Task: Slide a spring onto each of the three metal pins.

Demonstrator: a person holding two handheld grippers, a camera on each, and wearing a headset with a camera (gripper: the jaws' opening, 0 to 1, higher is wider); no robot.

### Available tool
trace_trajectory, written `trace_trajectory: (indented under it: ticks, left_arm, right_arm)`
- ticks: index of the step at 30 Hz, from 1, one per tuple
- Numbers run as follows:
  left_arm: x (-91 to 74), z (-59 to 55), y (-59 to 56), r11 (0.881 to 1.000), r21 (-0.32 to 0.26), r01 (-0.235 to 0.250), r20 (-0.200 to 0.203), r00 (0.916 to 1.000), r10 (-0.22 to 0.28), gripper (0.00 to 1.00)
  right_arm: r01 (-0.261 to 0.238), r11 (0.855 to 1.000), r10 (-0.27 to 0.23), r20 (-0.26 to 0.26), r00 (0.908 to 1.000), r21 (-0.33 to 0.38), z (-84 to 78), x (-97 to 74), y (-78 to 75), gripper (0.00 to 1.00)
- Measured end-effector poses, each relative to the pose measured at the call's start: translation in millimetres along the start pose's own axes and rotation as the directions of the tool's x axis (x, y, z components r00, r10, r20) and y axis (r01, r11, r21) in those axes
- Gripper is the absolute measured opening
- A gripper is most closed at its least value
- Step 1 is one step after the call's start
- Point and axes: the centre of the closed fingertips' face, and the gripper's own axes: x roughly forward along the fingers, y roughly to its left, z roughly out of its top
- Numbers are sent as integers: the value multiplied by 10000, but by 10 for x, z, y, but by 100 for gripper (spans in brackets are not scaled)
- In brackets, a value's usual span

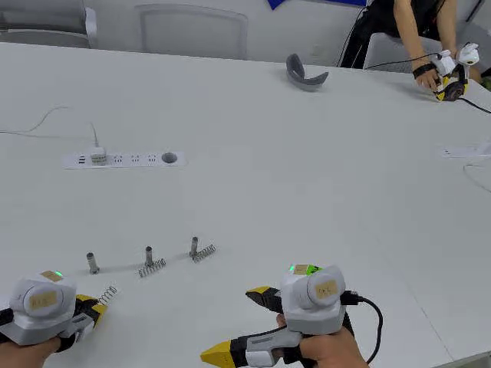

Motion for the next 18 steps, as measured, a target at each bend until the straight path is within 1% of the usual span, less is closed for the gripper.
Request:
trace_trajectory:
  ticks: [3, 6, 8, 14, 18]
  left_arm:
    - [-20, -12, 39, 9999, 104, 14, 93, 10000, -15, 11]
    - [-76, 22, 51, 10000, 90, -12, 221, 9998, 10, 11]
    - [-104, 41, 87, 9999, 117, -50, 307, 9995, 46, 11]
    - [-262, 149, 82, 9998, 216, -38, 586, 9983, 25, 11]
    - [-354, 216, 84, 9994, 360, -4, 775, 9970, -24, 11]
  right_arm:
    - [-18, 10000, 18, -35, 10000, -13, -10, 1, 3, 88]
    - [-40, 10000, 40, -34, 10000, -19, -7, 3, 8, 88]
    - [-54, 10000, 53, -40, 10000, -25, -6, 8, 6, 88]
    - [-186, 9998, 186, -23, 9998, -69, 28, 48, 36, 86]
    - [-426, 9990, 426, 11, 9991, -106, 75, 102, 78, 84]
